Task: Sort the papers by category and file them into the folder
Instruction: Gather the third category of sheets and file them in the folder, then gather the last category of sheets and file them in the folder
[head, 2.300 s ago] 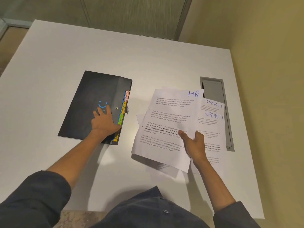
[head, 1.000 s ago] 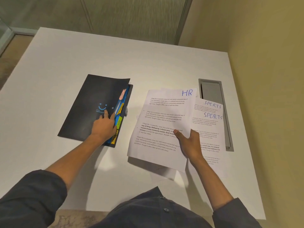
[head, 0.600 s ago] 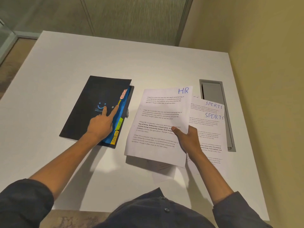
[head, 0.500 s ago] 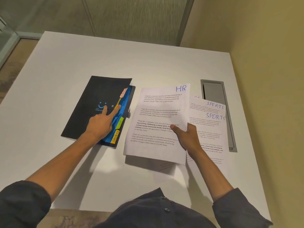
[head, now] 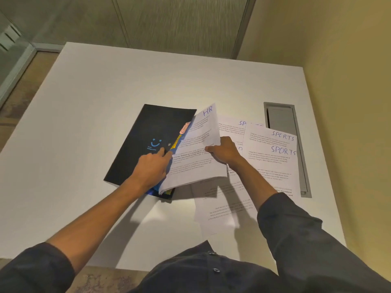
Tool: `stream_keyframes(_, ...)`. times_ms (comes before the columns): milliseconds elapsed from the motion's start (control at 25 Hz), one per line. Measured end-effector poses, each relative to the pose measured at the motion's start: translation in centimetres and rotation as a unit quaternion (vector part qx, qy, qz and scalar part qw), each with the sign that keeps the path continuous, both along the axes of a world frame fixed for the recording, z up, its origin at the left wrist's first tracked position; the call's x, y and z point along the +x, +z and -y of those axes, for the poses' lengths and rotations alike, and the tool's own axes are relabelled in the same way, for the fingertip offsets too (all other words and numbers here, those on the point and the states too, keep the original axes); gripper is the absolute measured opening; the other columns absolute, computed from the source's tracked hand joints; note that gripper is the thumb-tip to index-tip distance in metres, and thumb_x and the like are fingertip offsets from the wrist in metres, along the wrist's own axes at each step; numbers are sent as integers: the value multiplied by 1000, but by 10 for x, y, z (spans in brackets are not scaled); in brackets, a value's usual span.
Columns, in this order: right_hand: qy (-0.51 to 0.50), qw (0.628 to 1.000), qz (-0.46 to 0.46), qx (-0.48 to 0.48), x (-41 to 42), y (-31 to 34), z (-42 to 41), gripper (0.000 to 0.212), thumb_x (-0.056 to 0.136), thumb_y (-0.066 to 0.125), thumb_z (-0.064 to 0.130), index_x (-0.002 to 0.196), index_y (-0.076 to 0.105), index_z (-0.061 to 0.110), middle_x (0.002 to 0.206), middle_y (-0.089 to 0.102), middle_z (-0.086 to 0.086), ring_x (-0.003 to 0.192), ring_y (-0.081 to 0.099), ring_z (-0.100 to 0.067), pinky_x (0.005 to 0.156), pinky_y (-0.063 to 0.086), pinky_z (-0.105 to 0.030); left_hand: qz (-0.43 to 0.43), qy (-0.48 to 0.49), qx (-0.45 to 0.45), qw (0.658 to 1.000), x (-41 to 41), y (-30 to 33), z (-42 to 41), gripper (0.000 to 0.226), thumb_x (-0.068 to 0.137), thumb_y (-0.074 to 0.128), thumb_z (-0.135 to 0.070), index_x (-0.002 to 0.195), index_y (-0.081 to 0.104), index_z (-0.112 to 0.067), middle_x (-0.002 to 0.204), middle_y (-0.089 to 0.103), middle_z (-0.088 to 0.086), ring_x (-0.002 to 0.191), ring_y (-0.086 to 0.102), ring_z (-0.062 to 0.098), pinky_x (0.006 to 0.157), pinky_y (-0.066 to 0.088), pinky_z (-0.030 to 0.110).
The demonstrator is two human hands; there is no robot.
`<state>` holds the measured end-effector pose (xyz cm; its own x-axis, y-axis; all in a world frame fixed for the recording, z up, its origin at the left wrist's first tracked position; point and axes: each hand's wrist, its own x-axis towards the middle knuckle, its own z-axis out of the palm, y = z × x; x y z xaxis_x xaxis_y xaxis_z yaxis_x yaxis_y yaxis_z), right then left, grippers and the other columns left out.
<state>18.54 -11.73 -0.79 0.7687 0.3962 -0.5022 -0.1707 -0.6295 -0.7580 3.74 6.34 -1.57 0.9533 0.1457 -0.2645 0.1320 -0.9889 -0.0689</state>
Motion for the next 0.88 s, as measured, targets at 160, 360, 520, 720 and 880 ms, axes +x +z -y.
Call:
stream_keyframes(160,-49,998,37,-6,-14,-15,-16,41,92,63,14,131,59,3,130,63,-14,113,61,-33,76,43,-23,4,-6,-6,1000,9,5,21,43,93,48,-27,133,40,-15,118,55,6,85,65,27,58,38,31)
stream_keyframes(360,-72,995,62,-5,-44,-35,-33,44,96,59,27,135,55,7,135,60,-14,115,60,-33,82,46,-28,28,11,-28,999,24,14,32,46,95,45,-26,139,37,-14,120,57,7,94,64,28,69,50,36)
stream_keyframes(520,-61,997,50,15,-48,-35,-53,35,100,51,25,130,55,8,129,61,-15,117,58,-33,93,46,-35,55,17,-51,997,28,16,44,47,96,48,-27,140,39,-15,124,58,8,100,63,28,80,52,37)
stream_keyframes(720,-36,999,35,13,-46,-33,-65,31,103,46,21,130,42,5,129,56,-14,116,56,-27,94,45,-34,59,41,-91,993,33,21,46,53,97,46,-37,144,33,-18,135,54,4,112,60,24,93,49,37)
stream_keyframes(880,31,997,71,-22,-48,-37,-66,24,104,42,16,123,45,1,122,59,-18,107,58,-27,95,48,-37,63,28,-92,993,27,26,47,49,97,44,-35,141,36,-17,131,55,4,107,61,23,88,51,36)
